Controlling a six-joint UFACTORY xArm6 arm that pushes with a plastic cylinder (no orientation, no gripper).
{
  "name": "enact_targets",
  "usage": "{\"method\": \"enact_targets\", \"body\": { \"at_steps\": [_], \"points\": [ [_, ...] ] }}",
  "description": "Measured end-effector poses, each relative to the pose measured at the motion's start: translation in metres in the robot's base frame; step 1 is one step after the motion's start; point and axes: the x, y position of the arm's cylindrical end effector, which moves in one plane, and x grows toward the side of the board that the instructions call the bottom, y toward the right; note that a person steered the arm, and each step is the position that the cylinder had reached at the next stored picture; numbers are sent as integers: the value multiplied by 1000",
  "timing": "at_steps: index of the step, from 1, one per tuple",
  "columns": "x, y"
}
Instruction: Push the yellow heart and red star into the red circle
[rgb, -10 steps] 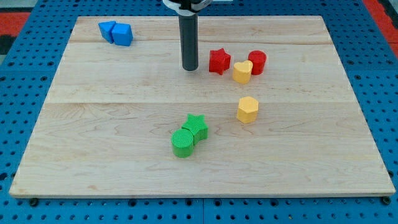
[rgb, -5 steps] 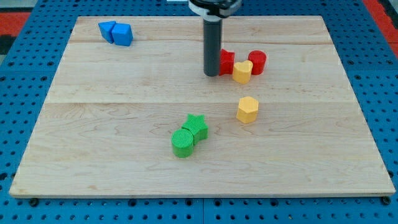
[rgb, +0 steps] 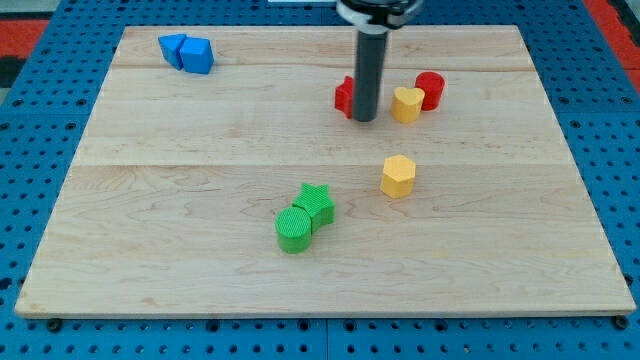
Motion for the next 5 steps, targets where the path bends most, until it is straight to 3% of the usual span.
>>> {"method": "enact_targets", "body": {
  "at_steps": [1, 2, 4, 5],
  "points": [
    [-12, -50],
    [-32, -27],
    [-32, 72],
    [-32, 73]
  ]
}}
